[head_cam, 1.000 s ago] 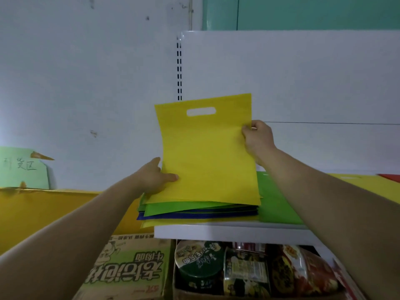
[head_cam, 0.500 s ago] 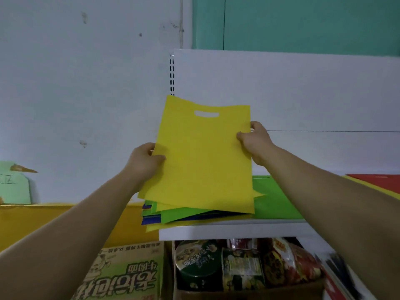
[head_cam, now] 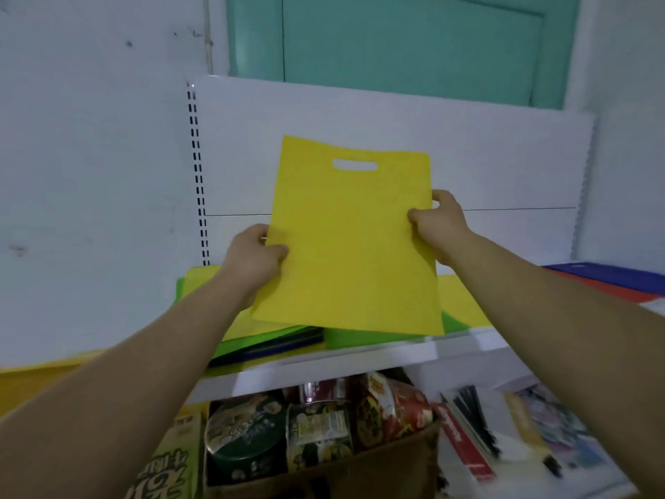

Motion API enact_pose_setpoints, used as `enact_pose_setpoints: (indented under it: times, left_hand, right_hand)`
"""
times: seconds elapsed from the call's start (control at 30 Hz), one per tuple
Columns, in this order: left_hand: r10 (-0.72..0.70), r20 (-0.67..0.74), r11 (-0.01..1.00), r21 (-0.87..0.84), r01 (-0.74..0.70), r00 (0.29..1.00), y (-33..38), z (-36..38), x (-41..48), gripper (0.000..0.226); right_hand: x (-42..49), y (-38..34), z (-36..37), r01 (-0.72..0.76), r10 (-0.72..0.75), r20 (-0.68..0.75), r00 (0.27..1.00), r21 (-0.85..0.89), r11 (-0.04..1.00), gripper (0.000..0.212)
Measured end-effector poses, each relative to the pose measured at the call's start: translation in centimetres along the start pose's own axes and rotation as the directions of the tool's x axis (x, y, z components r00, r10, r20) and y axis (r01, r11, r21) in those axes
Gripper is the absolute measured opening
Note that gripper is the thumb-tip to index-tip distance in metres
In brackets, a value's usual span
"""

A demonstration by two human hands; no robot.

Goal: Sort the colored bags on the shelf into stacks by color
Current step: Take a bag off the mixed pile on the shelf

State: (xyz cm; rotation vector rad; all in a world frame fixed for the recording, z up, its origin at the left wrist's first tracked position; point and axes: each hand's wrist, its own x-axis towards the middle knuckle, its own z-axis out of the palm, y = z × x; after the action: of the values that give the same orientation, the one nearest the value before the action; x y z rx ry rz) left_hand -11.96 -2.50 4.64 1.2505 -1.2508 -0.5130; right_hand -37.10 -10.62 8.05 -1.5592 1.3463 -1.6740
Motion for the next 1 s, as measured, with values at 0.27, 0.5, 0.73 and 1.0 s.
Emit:
enact_pose_setpoints:
  times: [0.27, 0.5, 0.73, 1.0]
  left_hand:
    - [0.001, 0.044, 1.0, -0.024, 0.0, 0.999, 2.3, 15.8, -1.8, 0.011]
    - [-0.07, 0.069, 0.997, -0.036, 0.073, 0.995, 2.5, 25.1, -2.5, 0.007]
    - [-0.12, 0.047, 0.992, -0.026, 0.121, 0.992, 0.7, 28.1, 0.1, 0.009]
    - [-0.104, 0.03, 0.994, 0.044, 0.103, 0.994, -1.2, 29.9, 3.8, 0.023]
  right_hand:
    - [5.0, 5.2, -14.3, 0.033, -0.039, -0.068, 0.997, -0.079, 0.996, 0.044]
    - [9.0, 9.7, -21.0, 0.023, -0.031, -0.066, 0.997, -0.117, 0.993, 0.041]
    - [13.0, 13.1, -20.2, 0.007, -0.011, -0.033, 0.999, -0.093, 0.996, 0.041]
    - [17.7, 16.2, -17.6, 0.015, -0.012, 0.03, 0.999, -0.088, 0.996, 0.042]
